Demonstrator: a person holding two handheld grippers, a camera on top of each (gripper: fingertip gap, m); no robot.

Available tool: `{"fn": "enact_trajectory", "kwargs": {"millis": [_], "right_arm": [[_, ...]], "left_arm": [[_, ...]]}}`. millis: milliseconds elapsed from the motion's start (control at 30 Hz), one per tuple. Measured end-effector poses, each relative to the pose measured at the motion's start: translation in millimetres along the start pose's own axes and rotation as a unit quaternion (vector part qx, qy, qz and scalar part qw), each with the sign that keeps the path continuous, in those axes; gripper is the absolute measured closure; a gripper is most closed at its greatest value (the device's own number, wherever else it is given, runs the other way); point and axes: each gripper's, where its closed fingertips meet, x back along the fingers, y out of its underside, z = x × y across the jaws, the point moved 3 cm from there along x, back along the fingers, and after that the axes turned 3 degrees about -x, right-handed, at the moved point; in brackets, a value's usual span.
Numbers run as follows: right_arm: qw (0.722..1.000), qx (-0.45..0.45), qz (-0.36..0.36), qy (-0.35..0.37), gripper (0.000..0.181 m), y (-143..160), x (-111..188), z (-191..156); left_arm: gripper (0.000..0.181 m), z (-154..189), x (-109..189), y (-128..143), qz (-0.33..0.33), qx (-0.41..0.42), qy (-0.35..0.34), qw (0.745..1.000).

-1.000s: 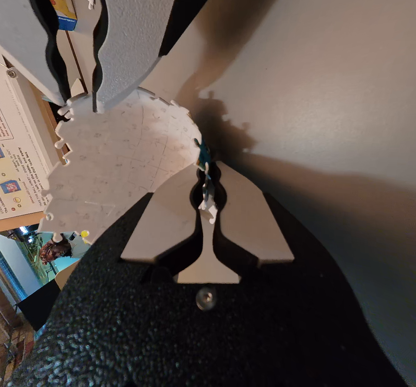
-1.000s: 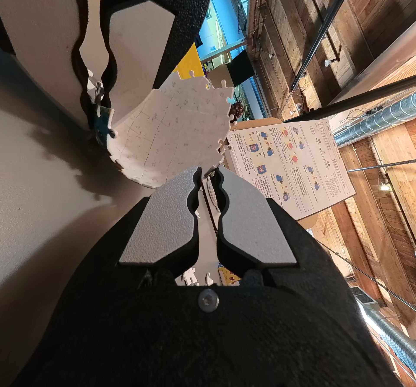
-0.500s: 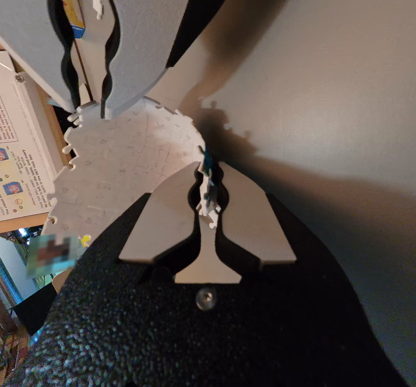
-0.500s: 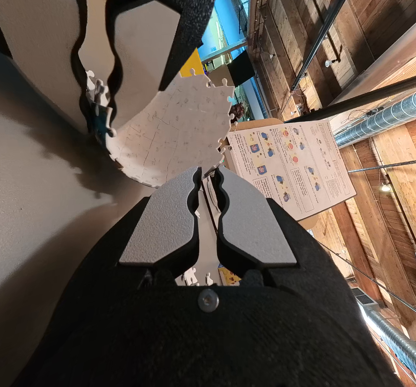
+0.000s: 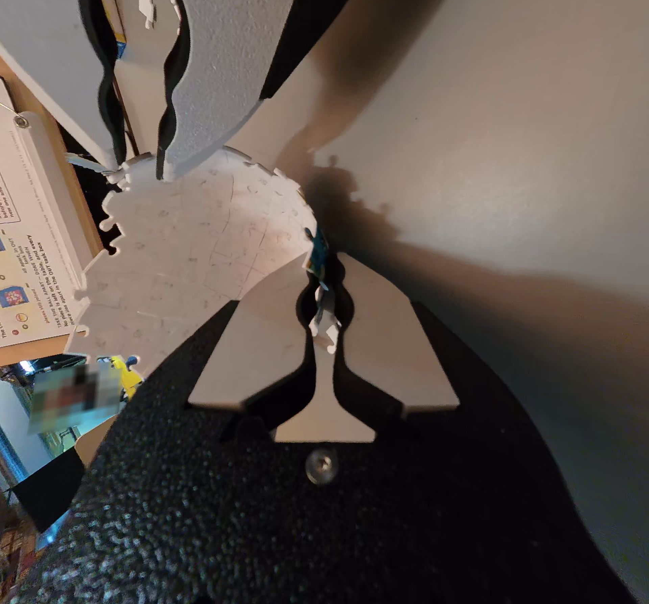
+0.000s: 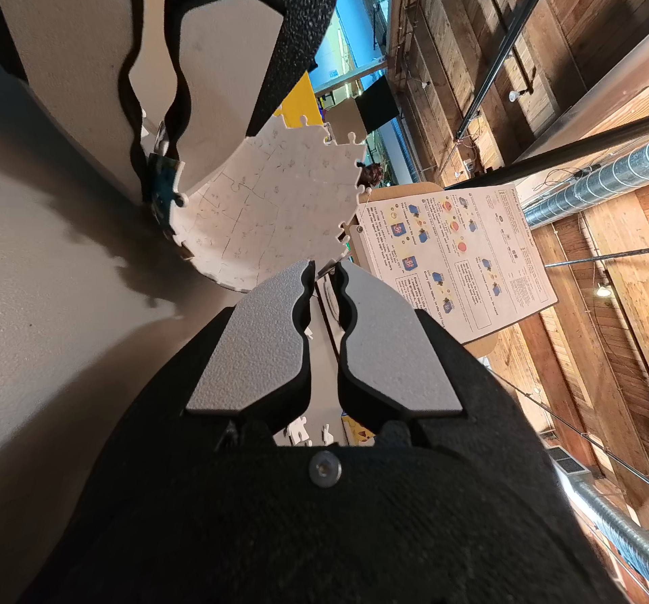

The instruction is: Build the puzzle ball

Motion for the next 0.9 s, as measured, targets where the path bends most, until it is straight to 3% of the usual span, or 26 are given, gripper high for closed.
{"fn": "enact_trajectory", "kwargs": {"millis": [267,367,433,900], "right_arm": [[1.0,0.002,0.002,-0.001,0.171,-0.7,0.0,-0.6],[1.0,0.002,0.001,-0.001,0.171,-0.4,-0.1,-0.7],[1.0,0.002,-0.001,0.0,0.171,0.1,-0.2,-0.2],[1.0,-0.001,-0.001,-0.002,0.171,0.8,-0.4,-0.5]], "left_arm": [[0.163,-3.9,0.4,7.6,-0.029,-0.034,-0.029,0.999],[0.166,-3.1,-0.2,6.9,-0.031,-0.04,-0.026,0.998],[0.178,0.4,-1.4,7.2,-0.032,-0.041,-0.013,0.999],[0.174,-2.7,-1.1,9.0,-0.027,-0.023,-0.001,0.999]]}}
